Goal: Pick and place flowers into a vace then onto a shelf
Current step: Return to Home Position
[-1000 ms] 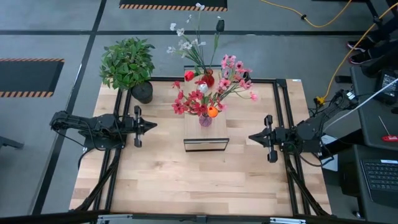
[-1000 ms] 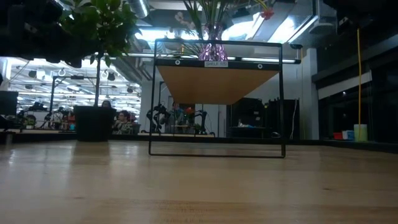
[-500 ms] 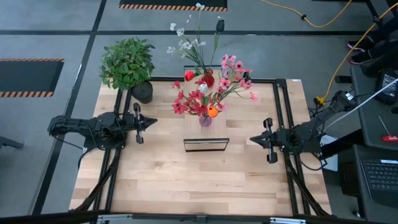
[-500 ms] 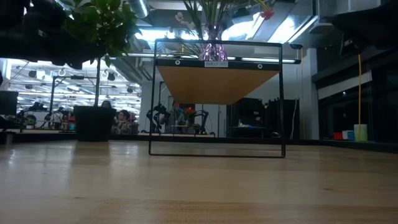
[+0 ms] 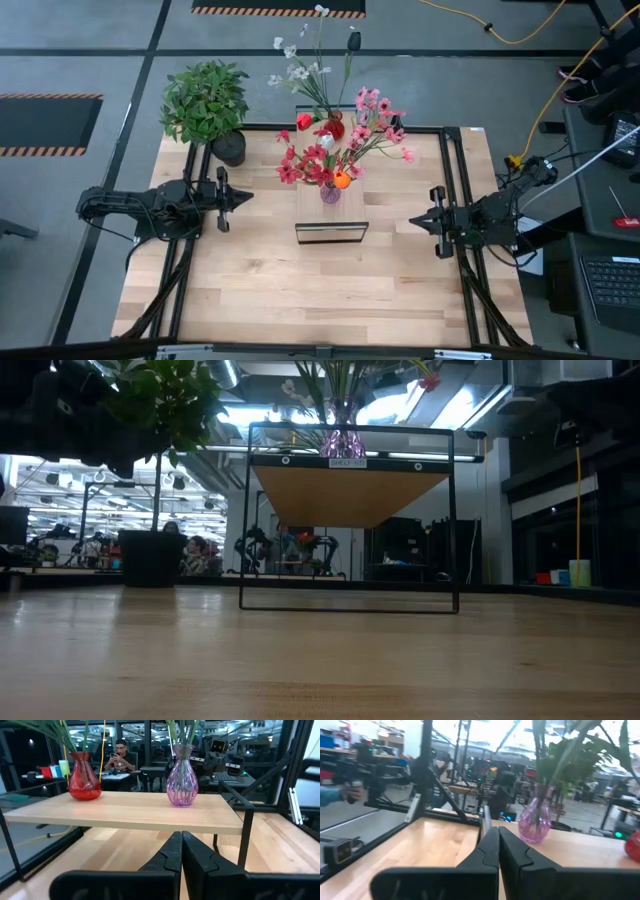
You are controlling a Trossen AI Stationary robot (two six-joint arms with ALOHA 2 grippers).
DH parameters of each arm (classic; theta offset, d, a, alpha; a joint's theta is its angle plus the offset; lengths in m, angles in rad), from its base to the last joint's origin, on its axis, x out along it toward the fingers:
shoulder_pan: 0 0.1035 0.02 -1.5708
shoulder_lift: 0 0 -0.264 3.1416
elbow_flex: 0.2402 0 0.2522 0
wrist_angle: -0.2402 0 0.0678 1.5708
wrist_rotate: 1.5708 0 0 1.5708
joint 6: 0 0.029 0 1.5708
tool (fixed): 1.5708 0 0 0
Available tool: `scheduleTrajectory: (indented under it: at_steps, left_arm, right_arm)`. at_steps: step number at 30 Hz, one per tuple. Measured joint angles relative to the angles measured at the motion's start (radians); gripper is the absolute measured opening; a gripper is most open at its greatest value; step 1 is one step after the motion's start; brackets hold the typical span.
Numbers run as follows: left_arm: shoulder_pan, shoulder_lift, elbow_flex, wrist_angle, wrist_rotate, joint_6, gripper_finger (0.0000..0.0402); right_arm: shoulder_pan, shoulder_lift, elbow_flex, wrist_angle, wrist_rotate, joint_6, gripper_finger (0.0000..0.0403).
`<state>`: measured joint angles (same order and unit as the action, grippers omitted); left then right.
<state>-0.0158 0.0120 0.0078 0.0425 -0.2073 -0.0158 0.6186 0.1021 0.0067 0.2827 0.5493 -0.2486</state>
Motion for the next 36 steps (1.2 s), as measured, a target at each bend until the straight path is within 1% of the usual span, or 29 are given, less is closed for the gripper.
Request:
scheduleTrajectory:
  at_steps: [5,8,19,36]
  left_arm:
    - [0.0,0.0,0.0,0.0,0.0,-0.05,0.0009]
    - [0.0,0.0,0.0,0.0,0.0,-0.05,0.001]
    - [0.0,0.0,0.0,0.001,0.0,-0.05,0.0009]
    - [0.0,0.0,0.0,0.001,0.0,-0.05,0.001]
  right_arm:
    - [0.0,-0.074,0.0,-0.089,-0.085,-0.01,0.0002]
    - [0.0,-0.084,0.0,-0.117,-0.097,0.005,0.0002]
    - [0.0,-0.084,0.0,-0.138,-0.099,0.052,0.0003]
    - [0.0,-0.084,0.0,-0.138,-0.098,0.05,0.0003]
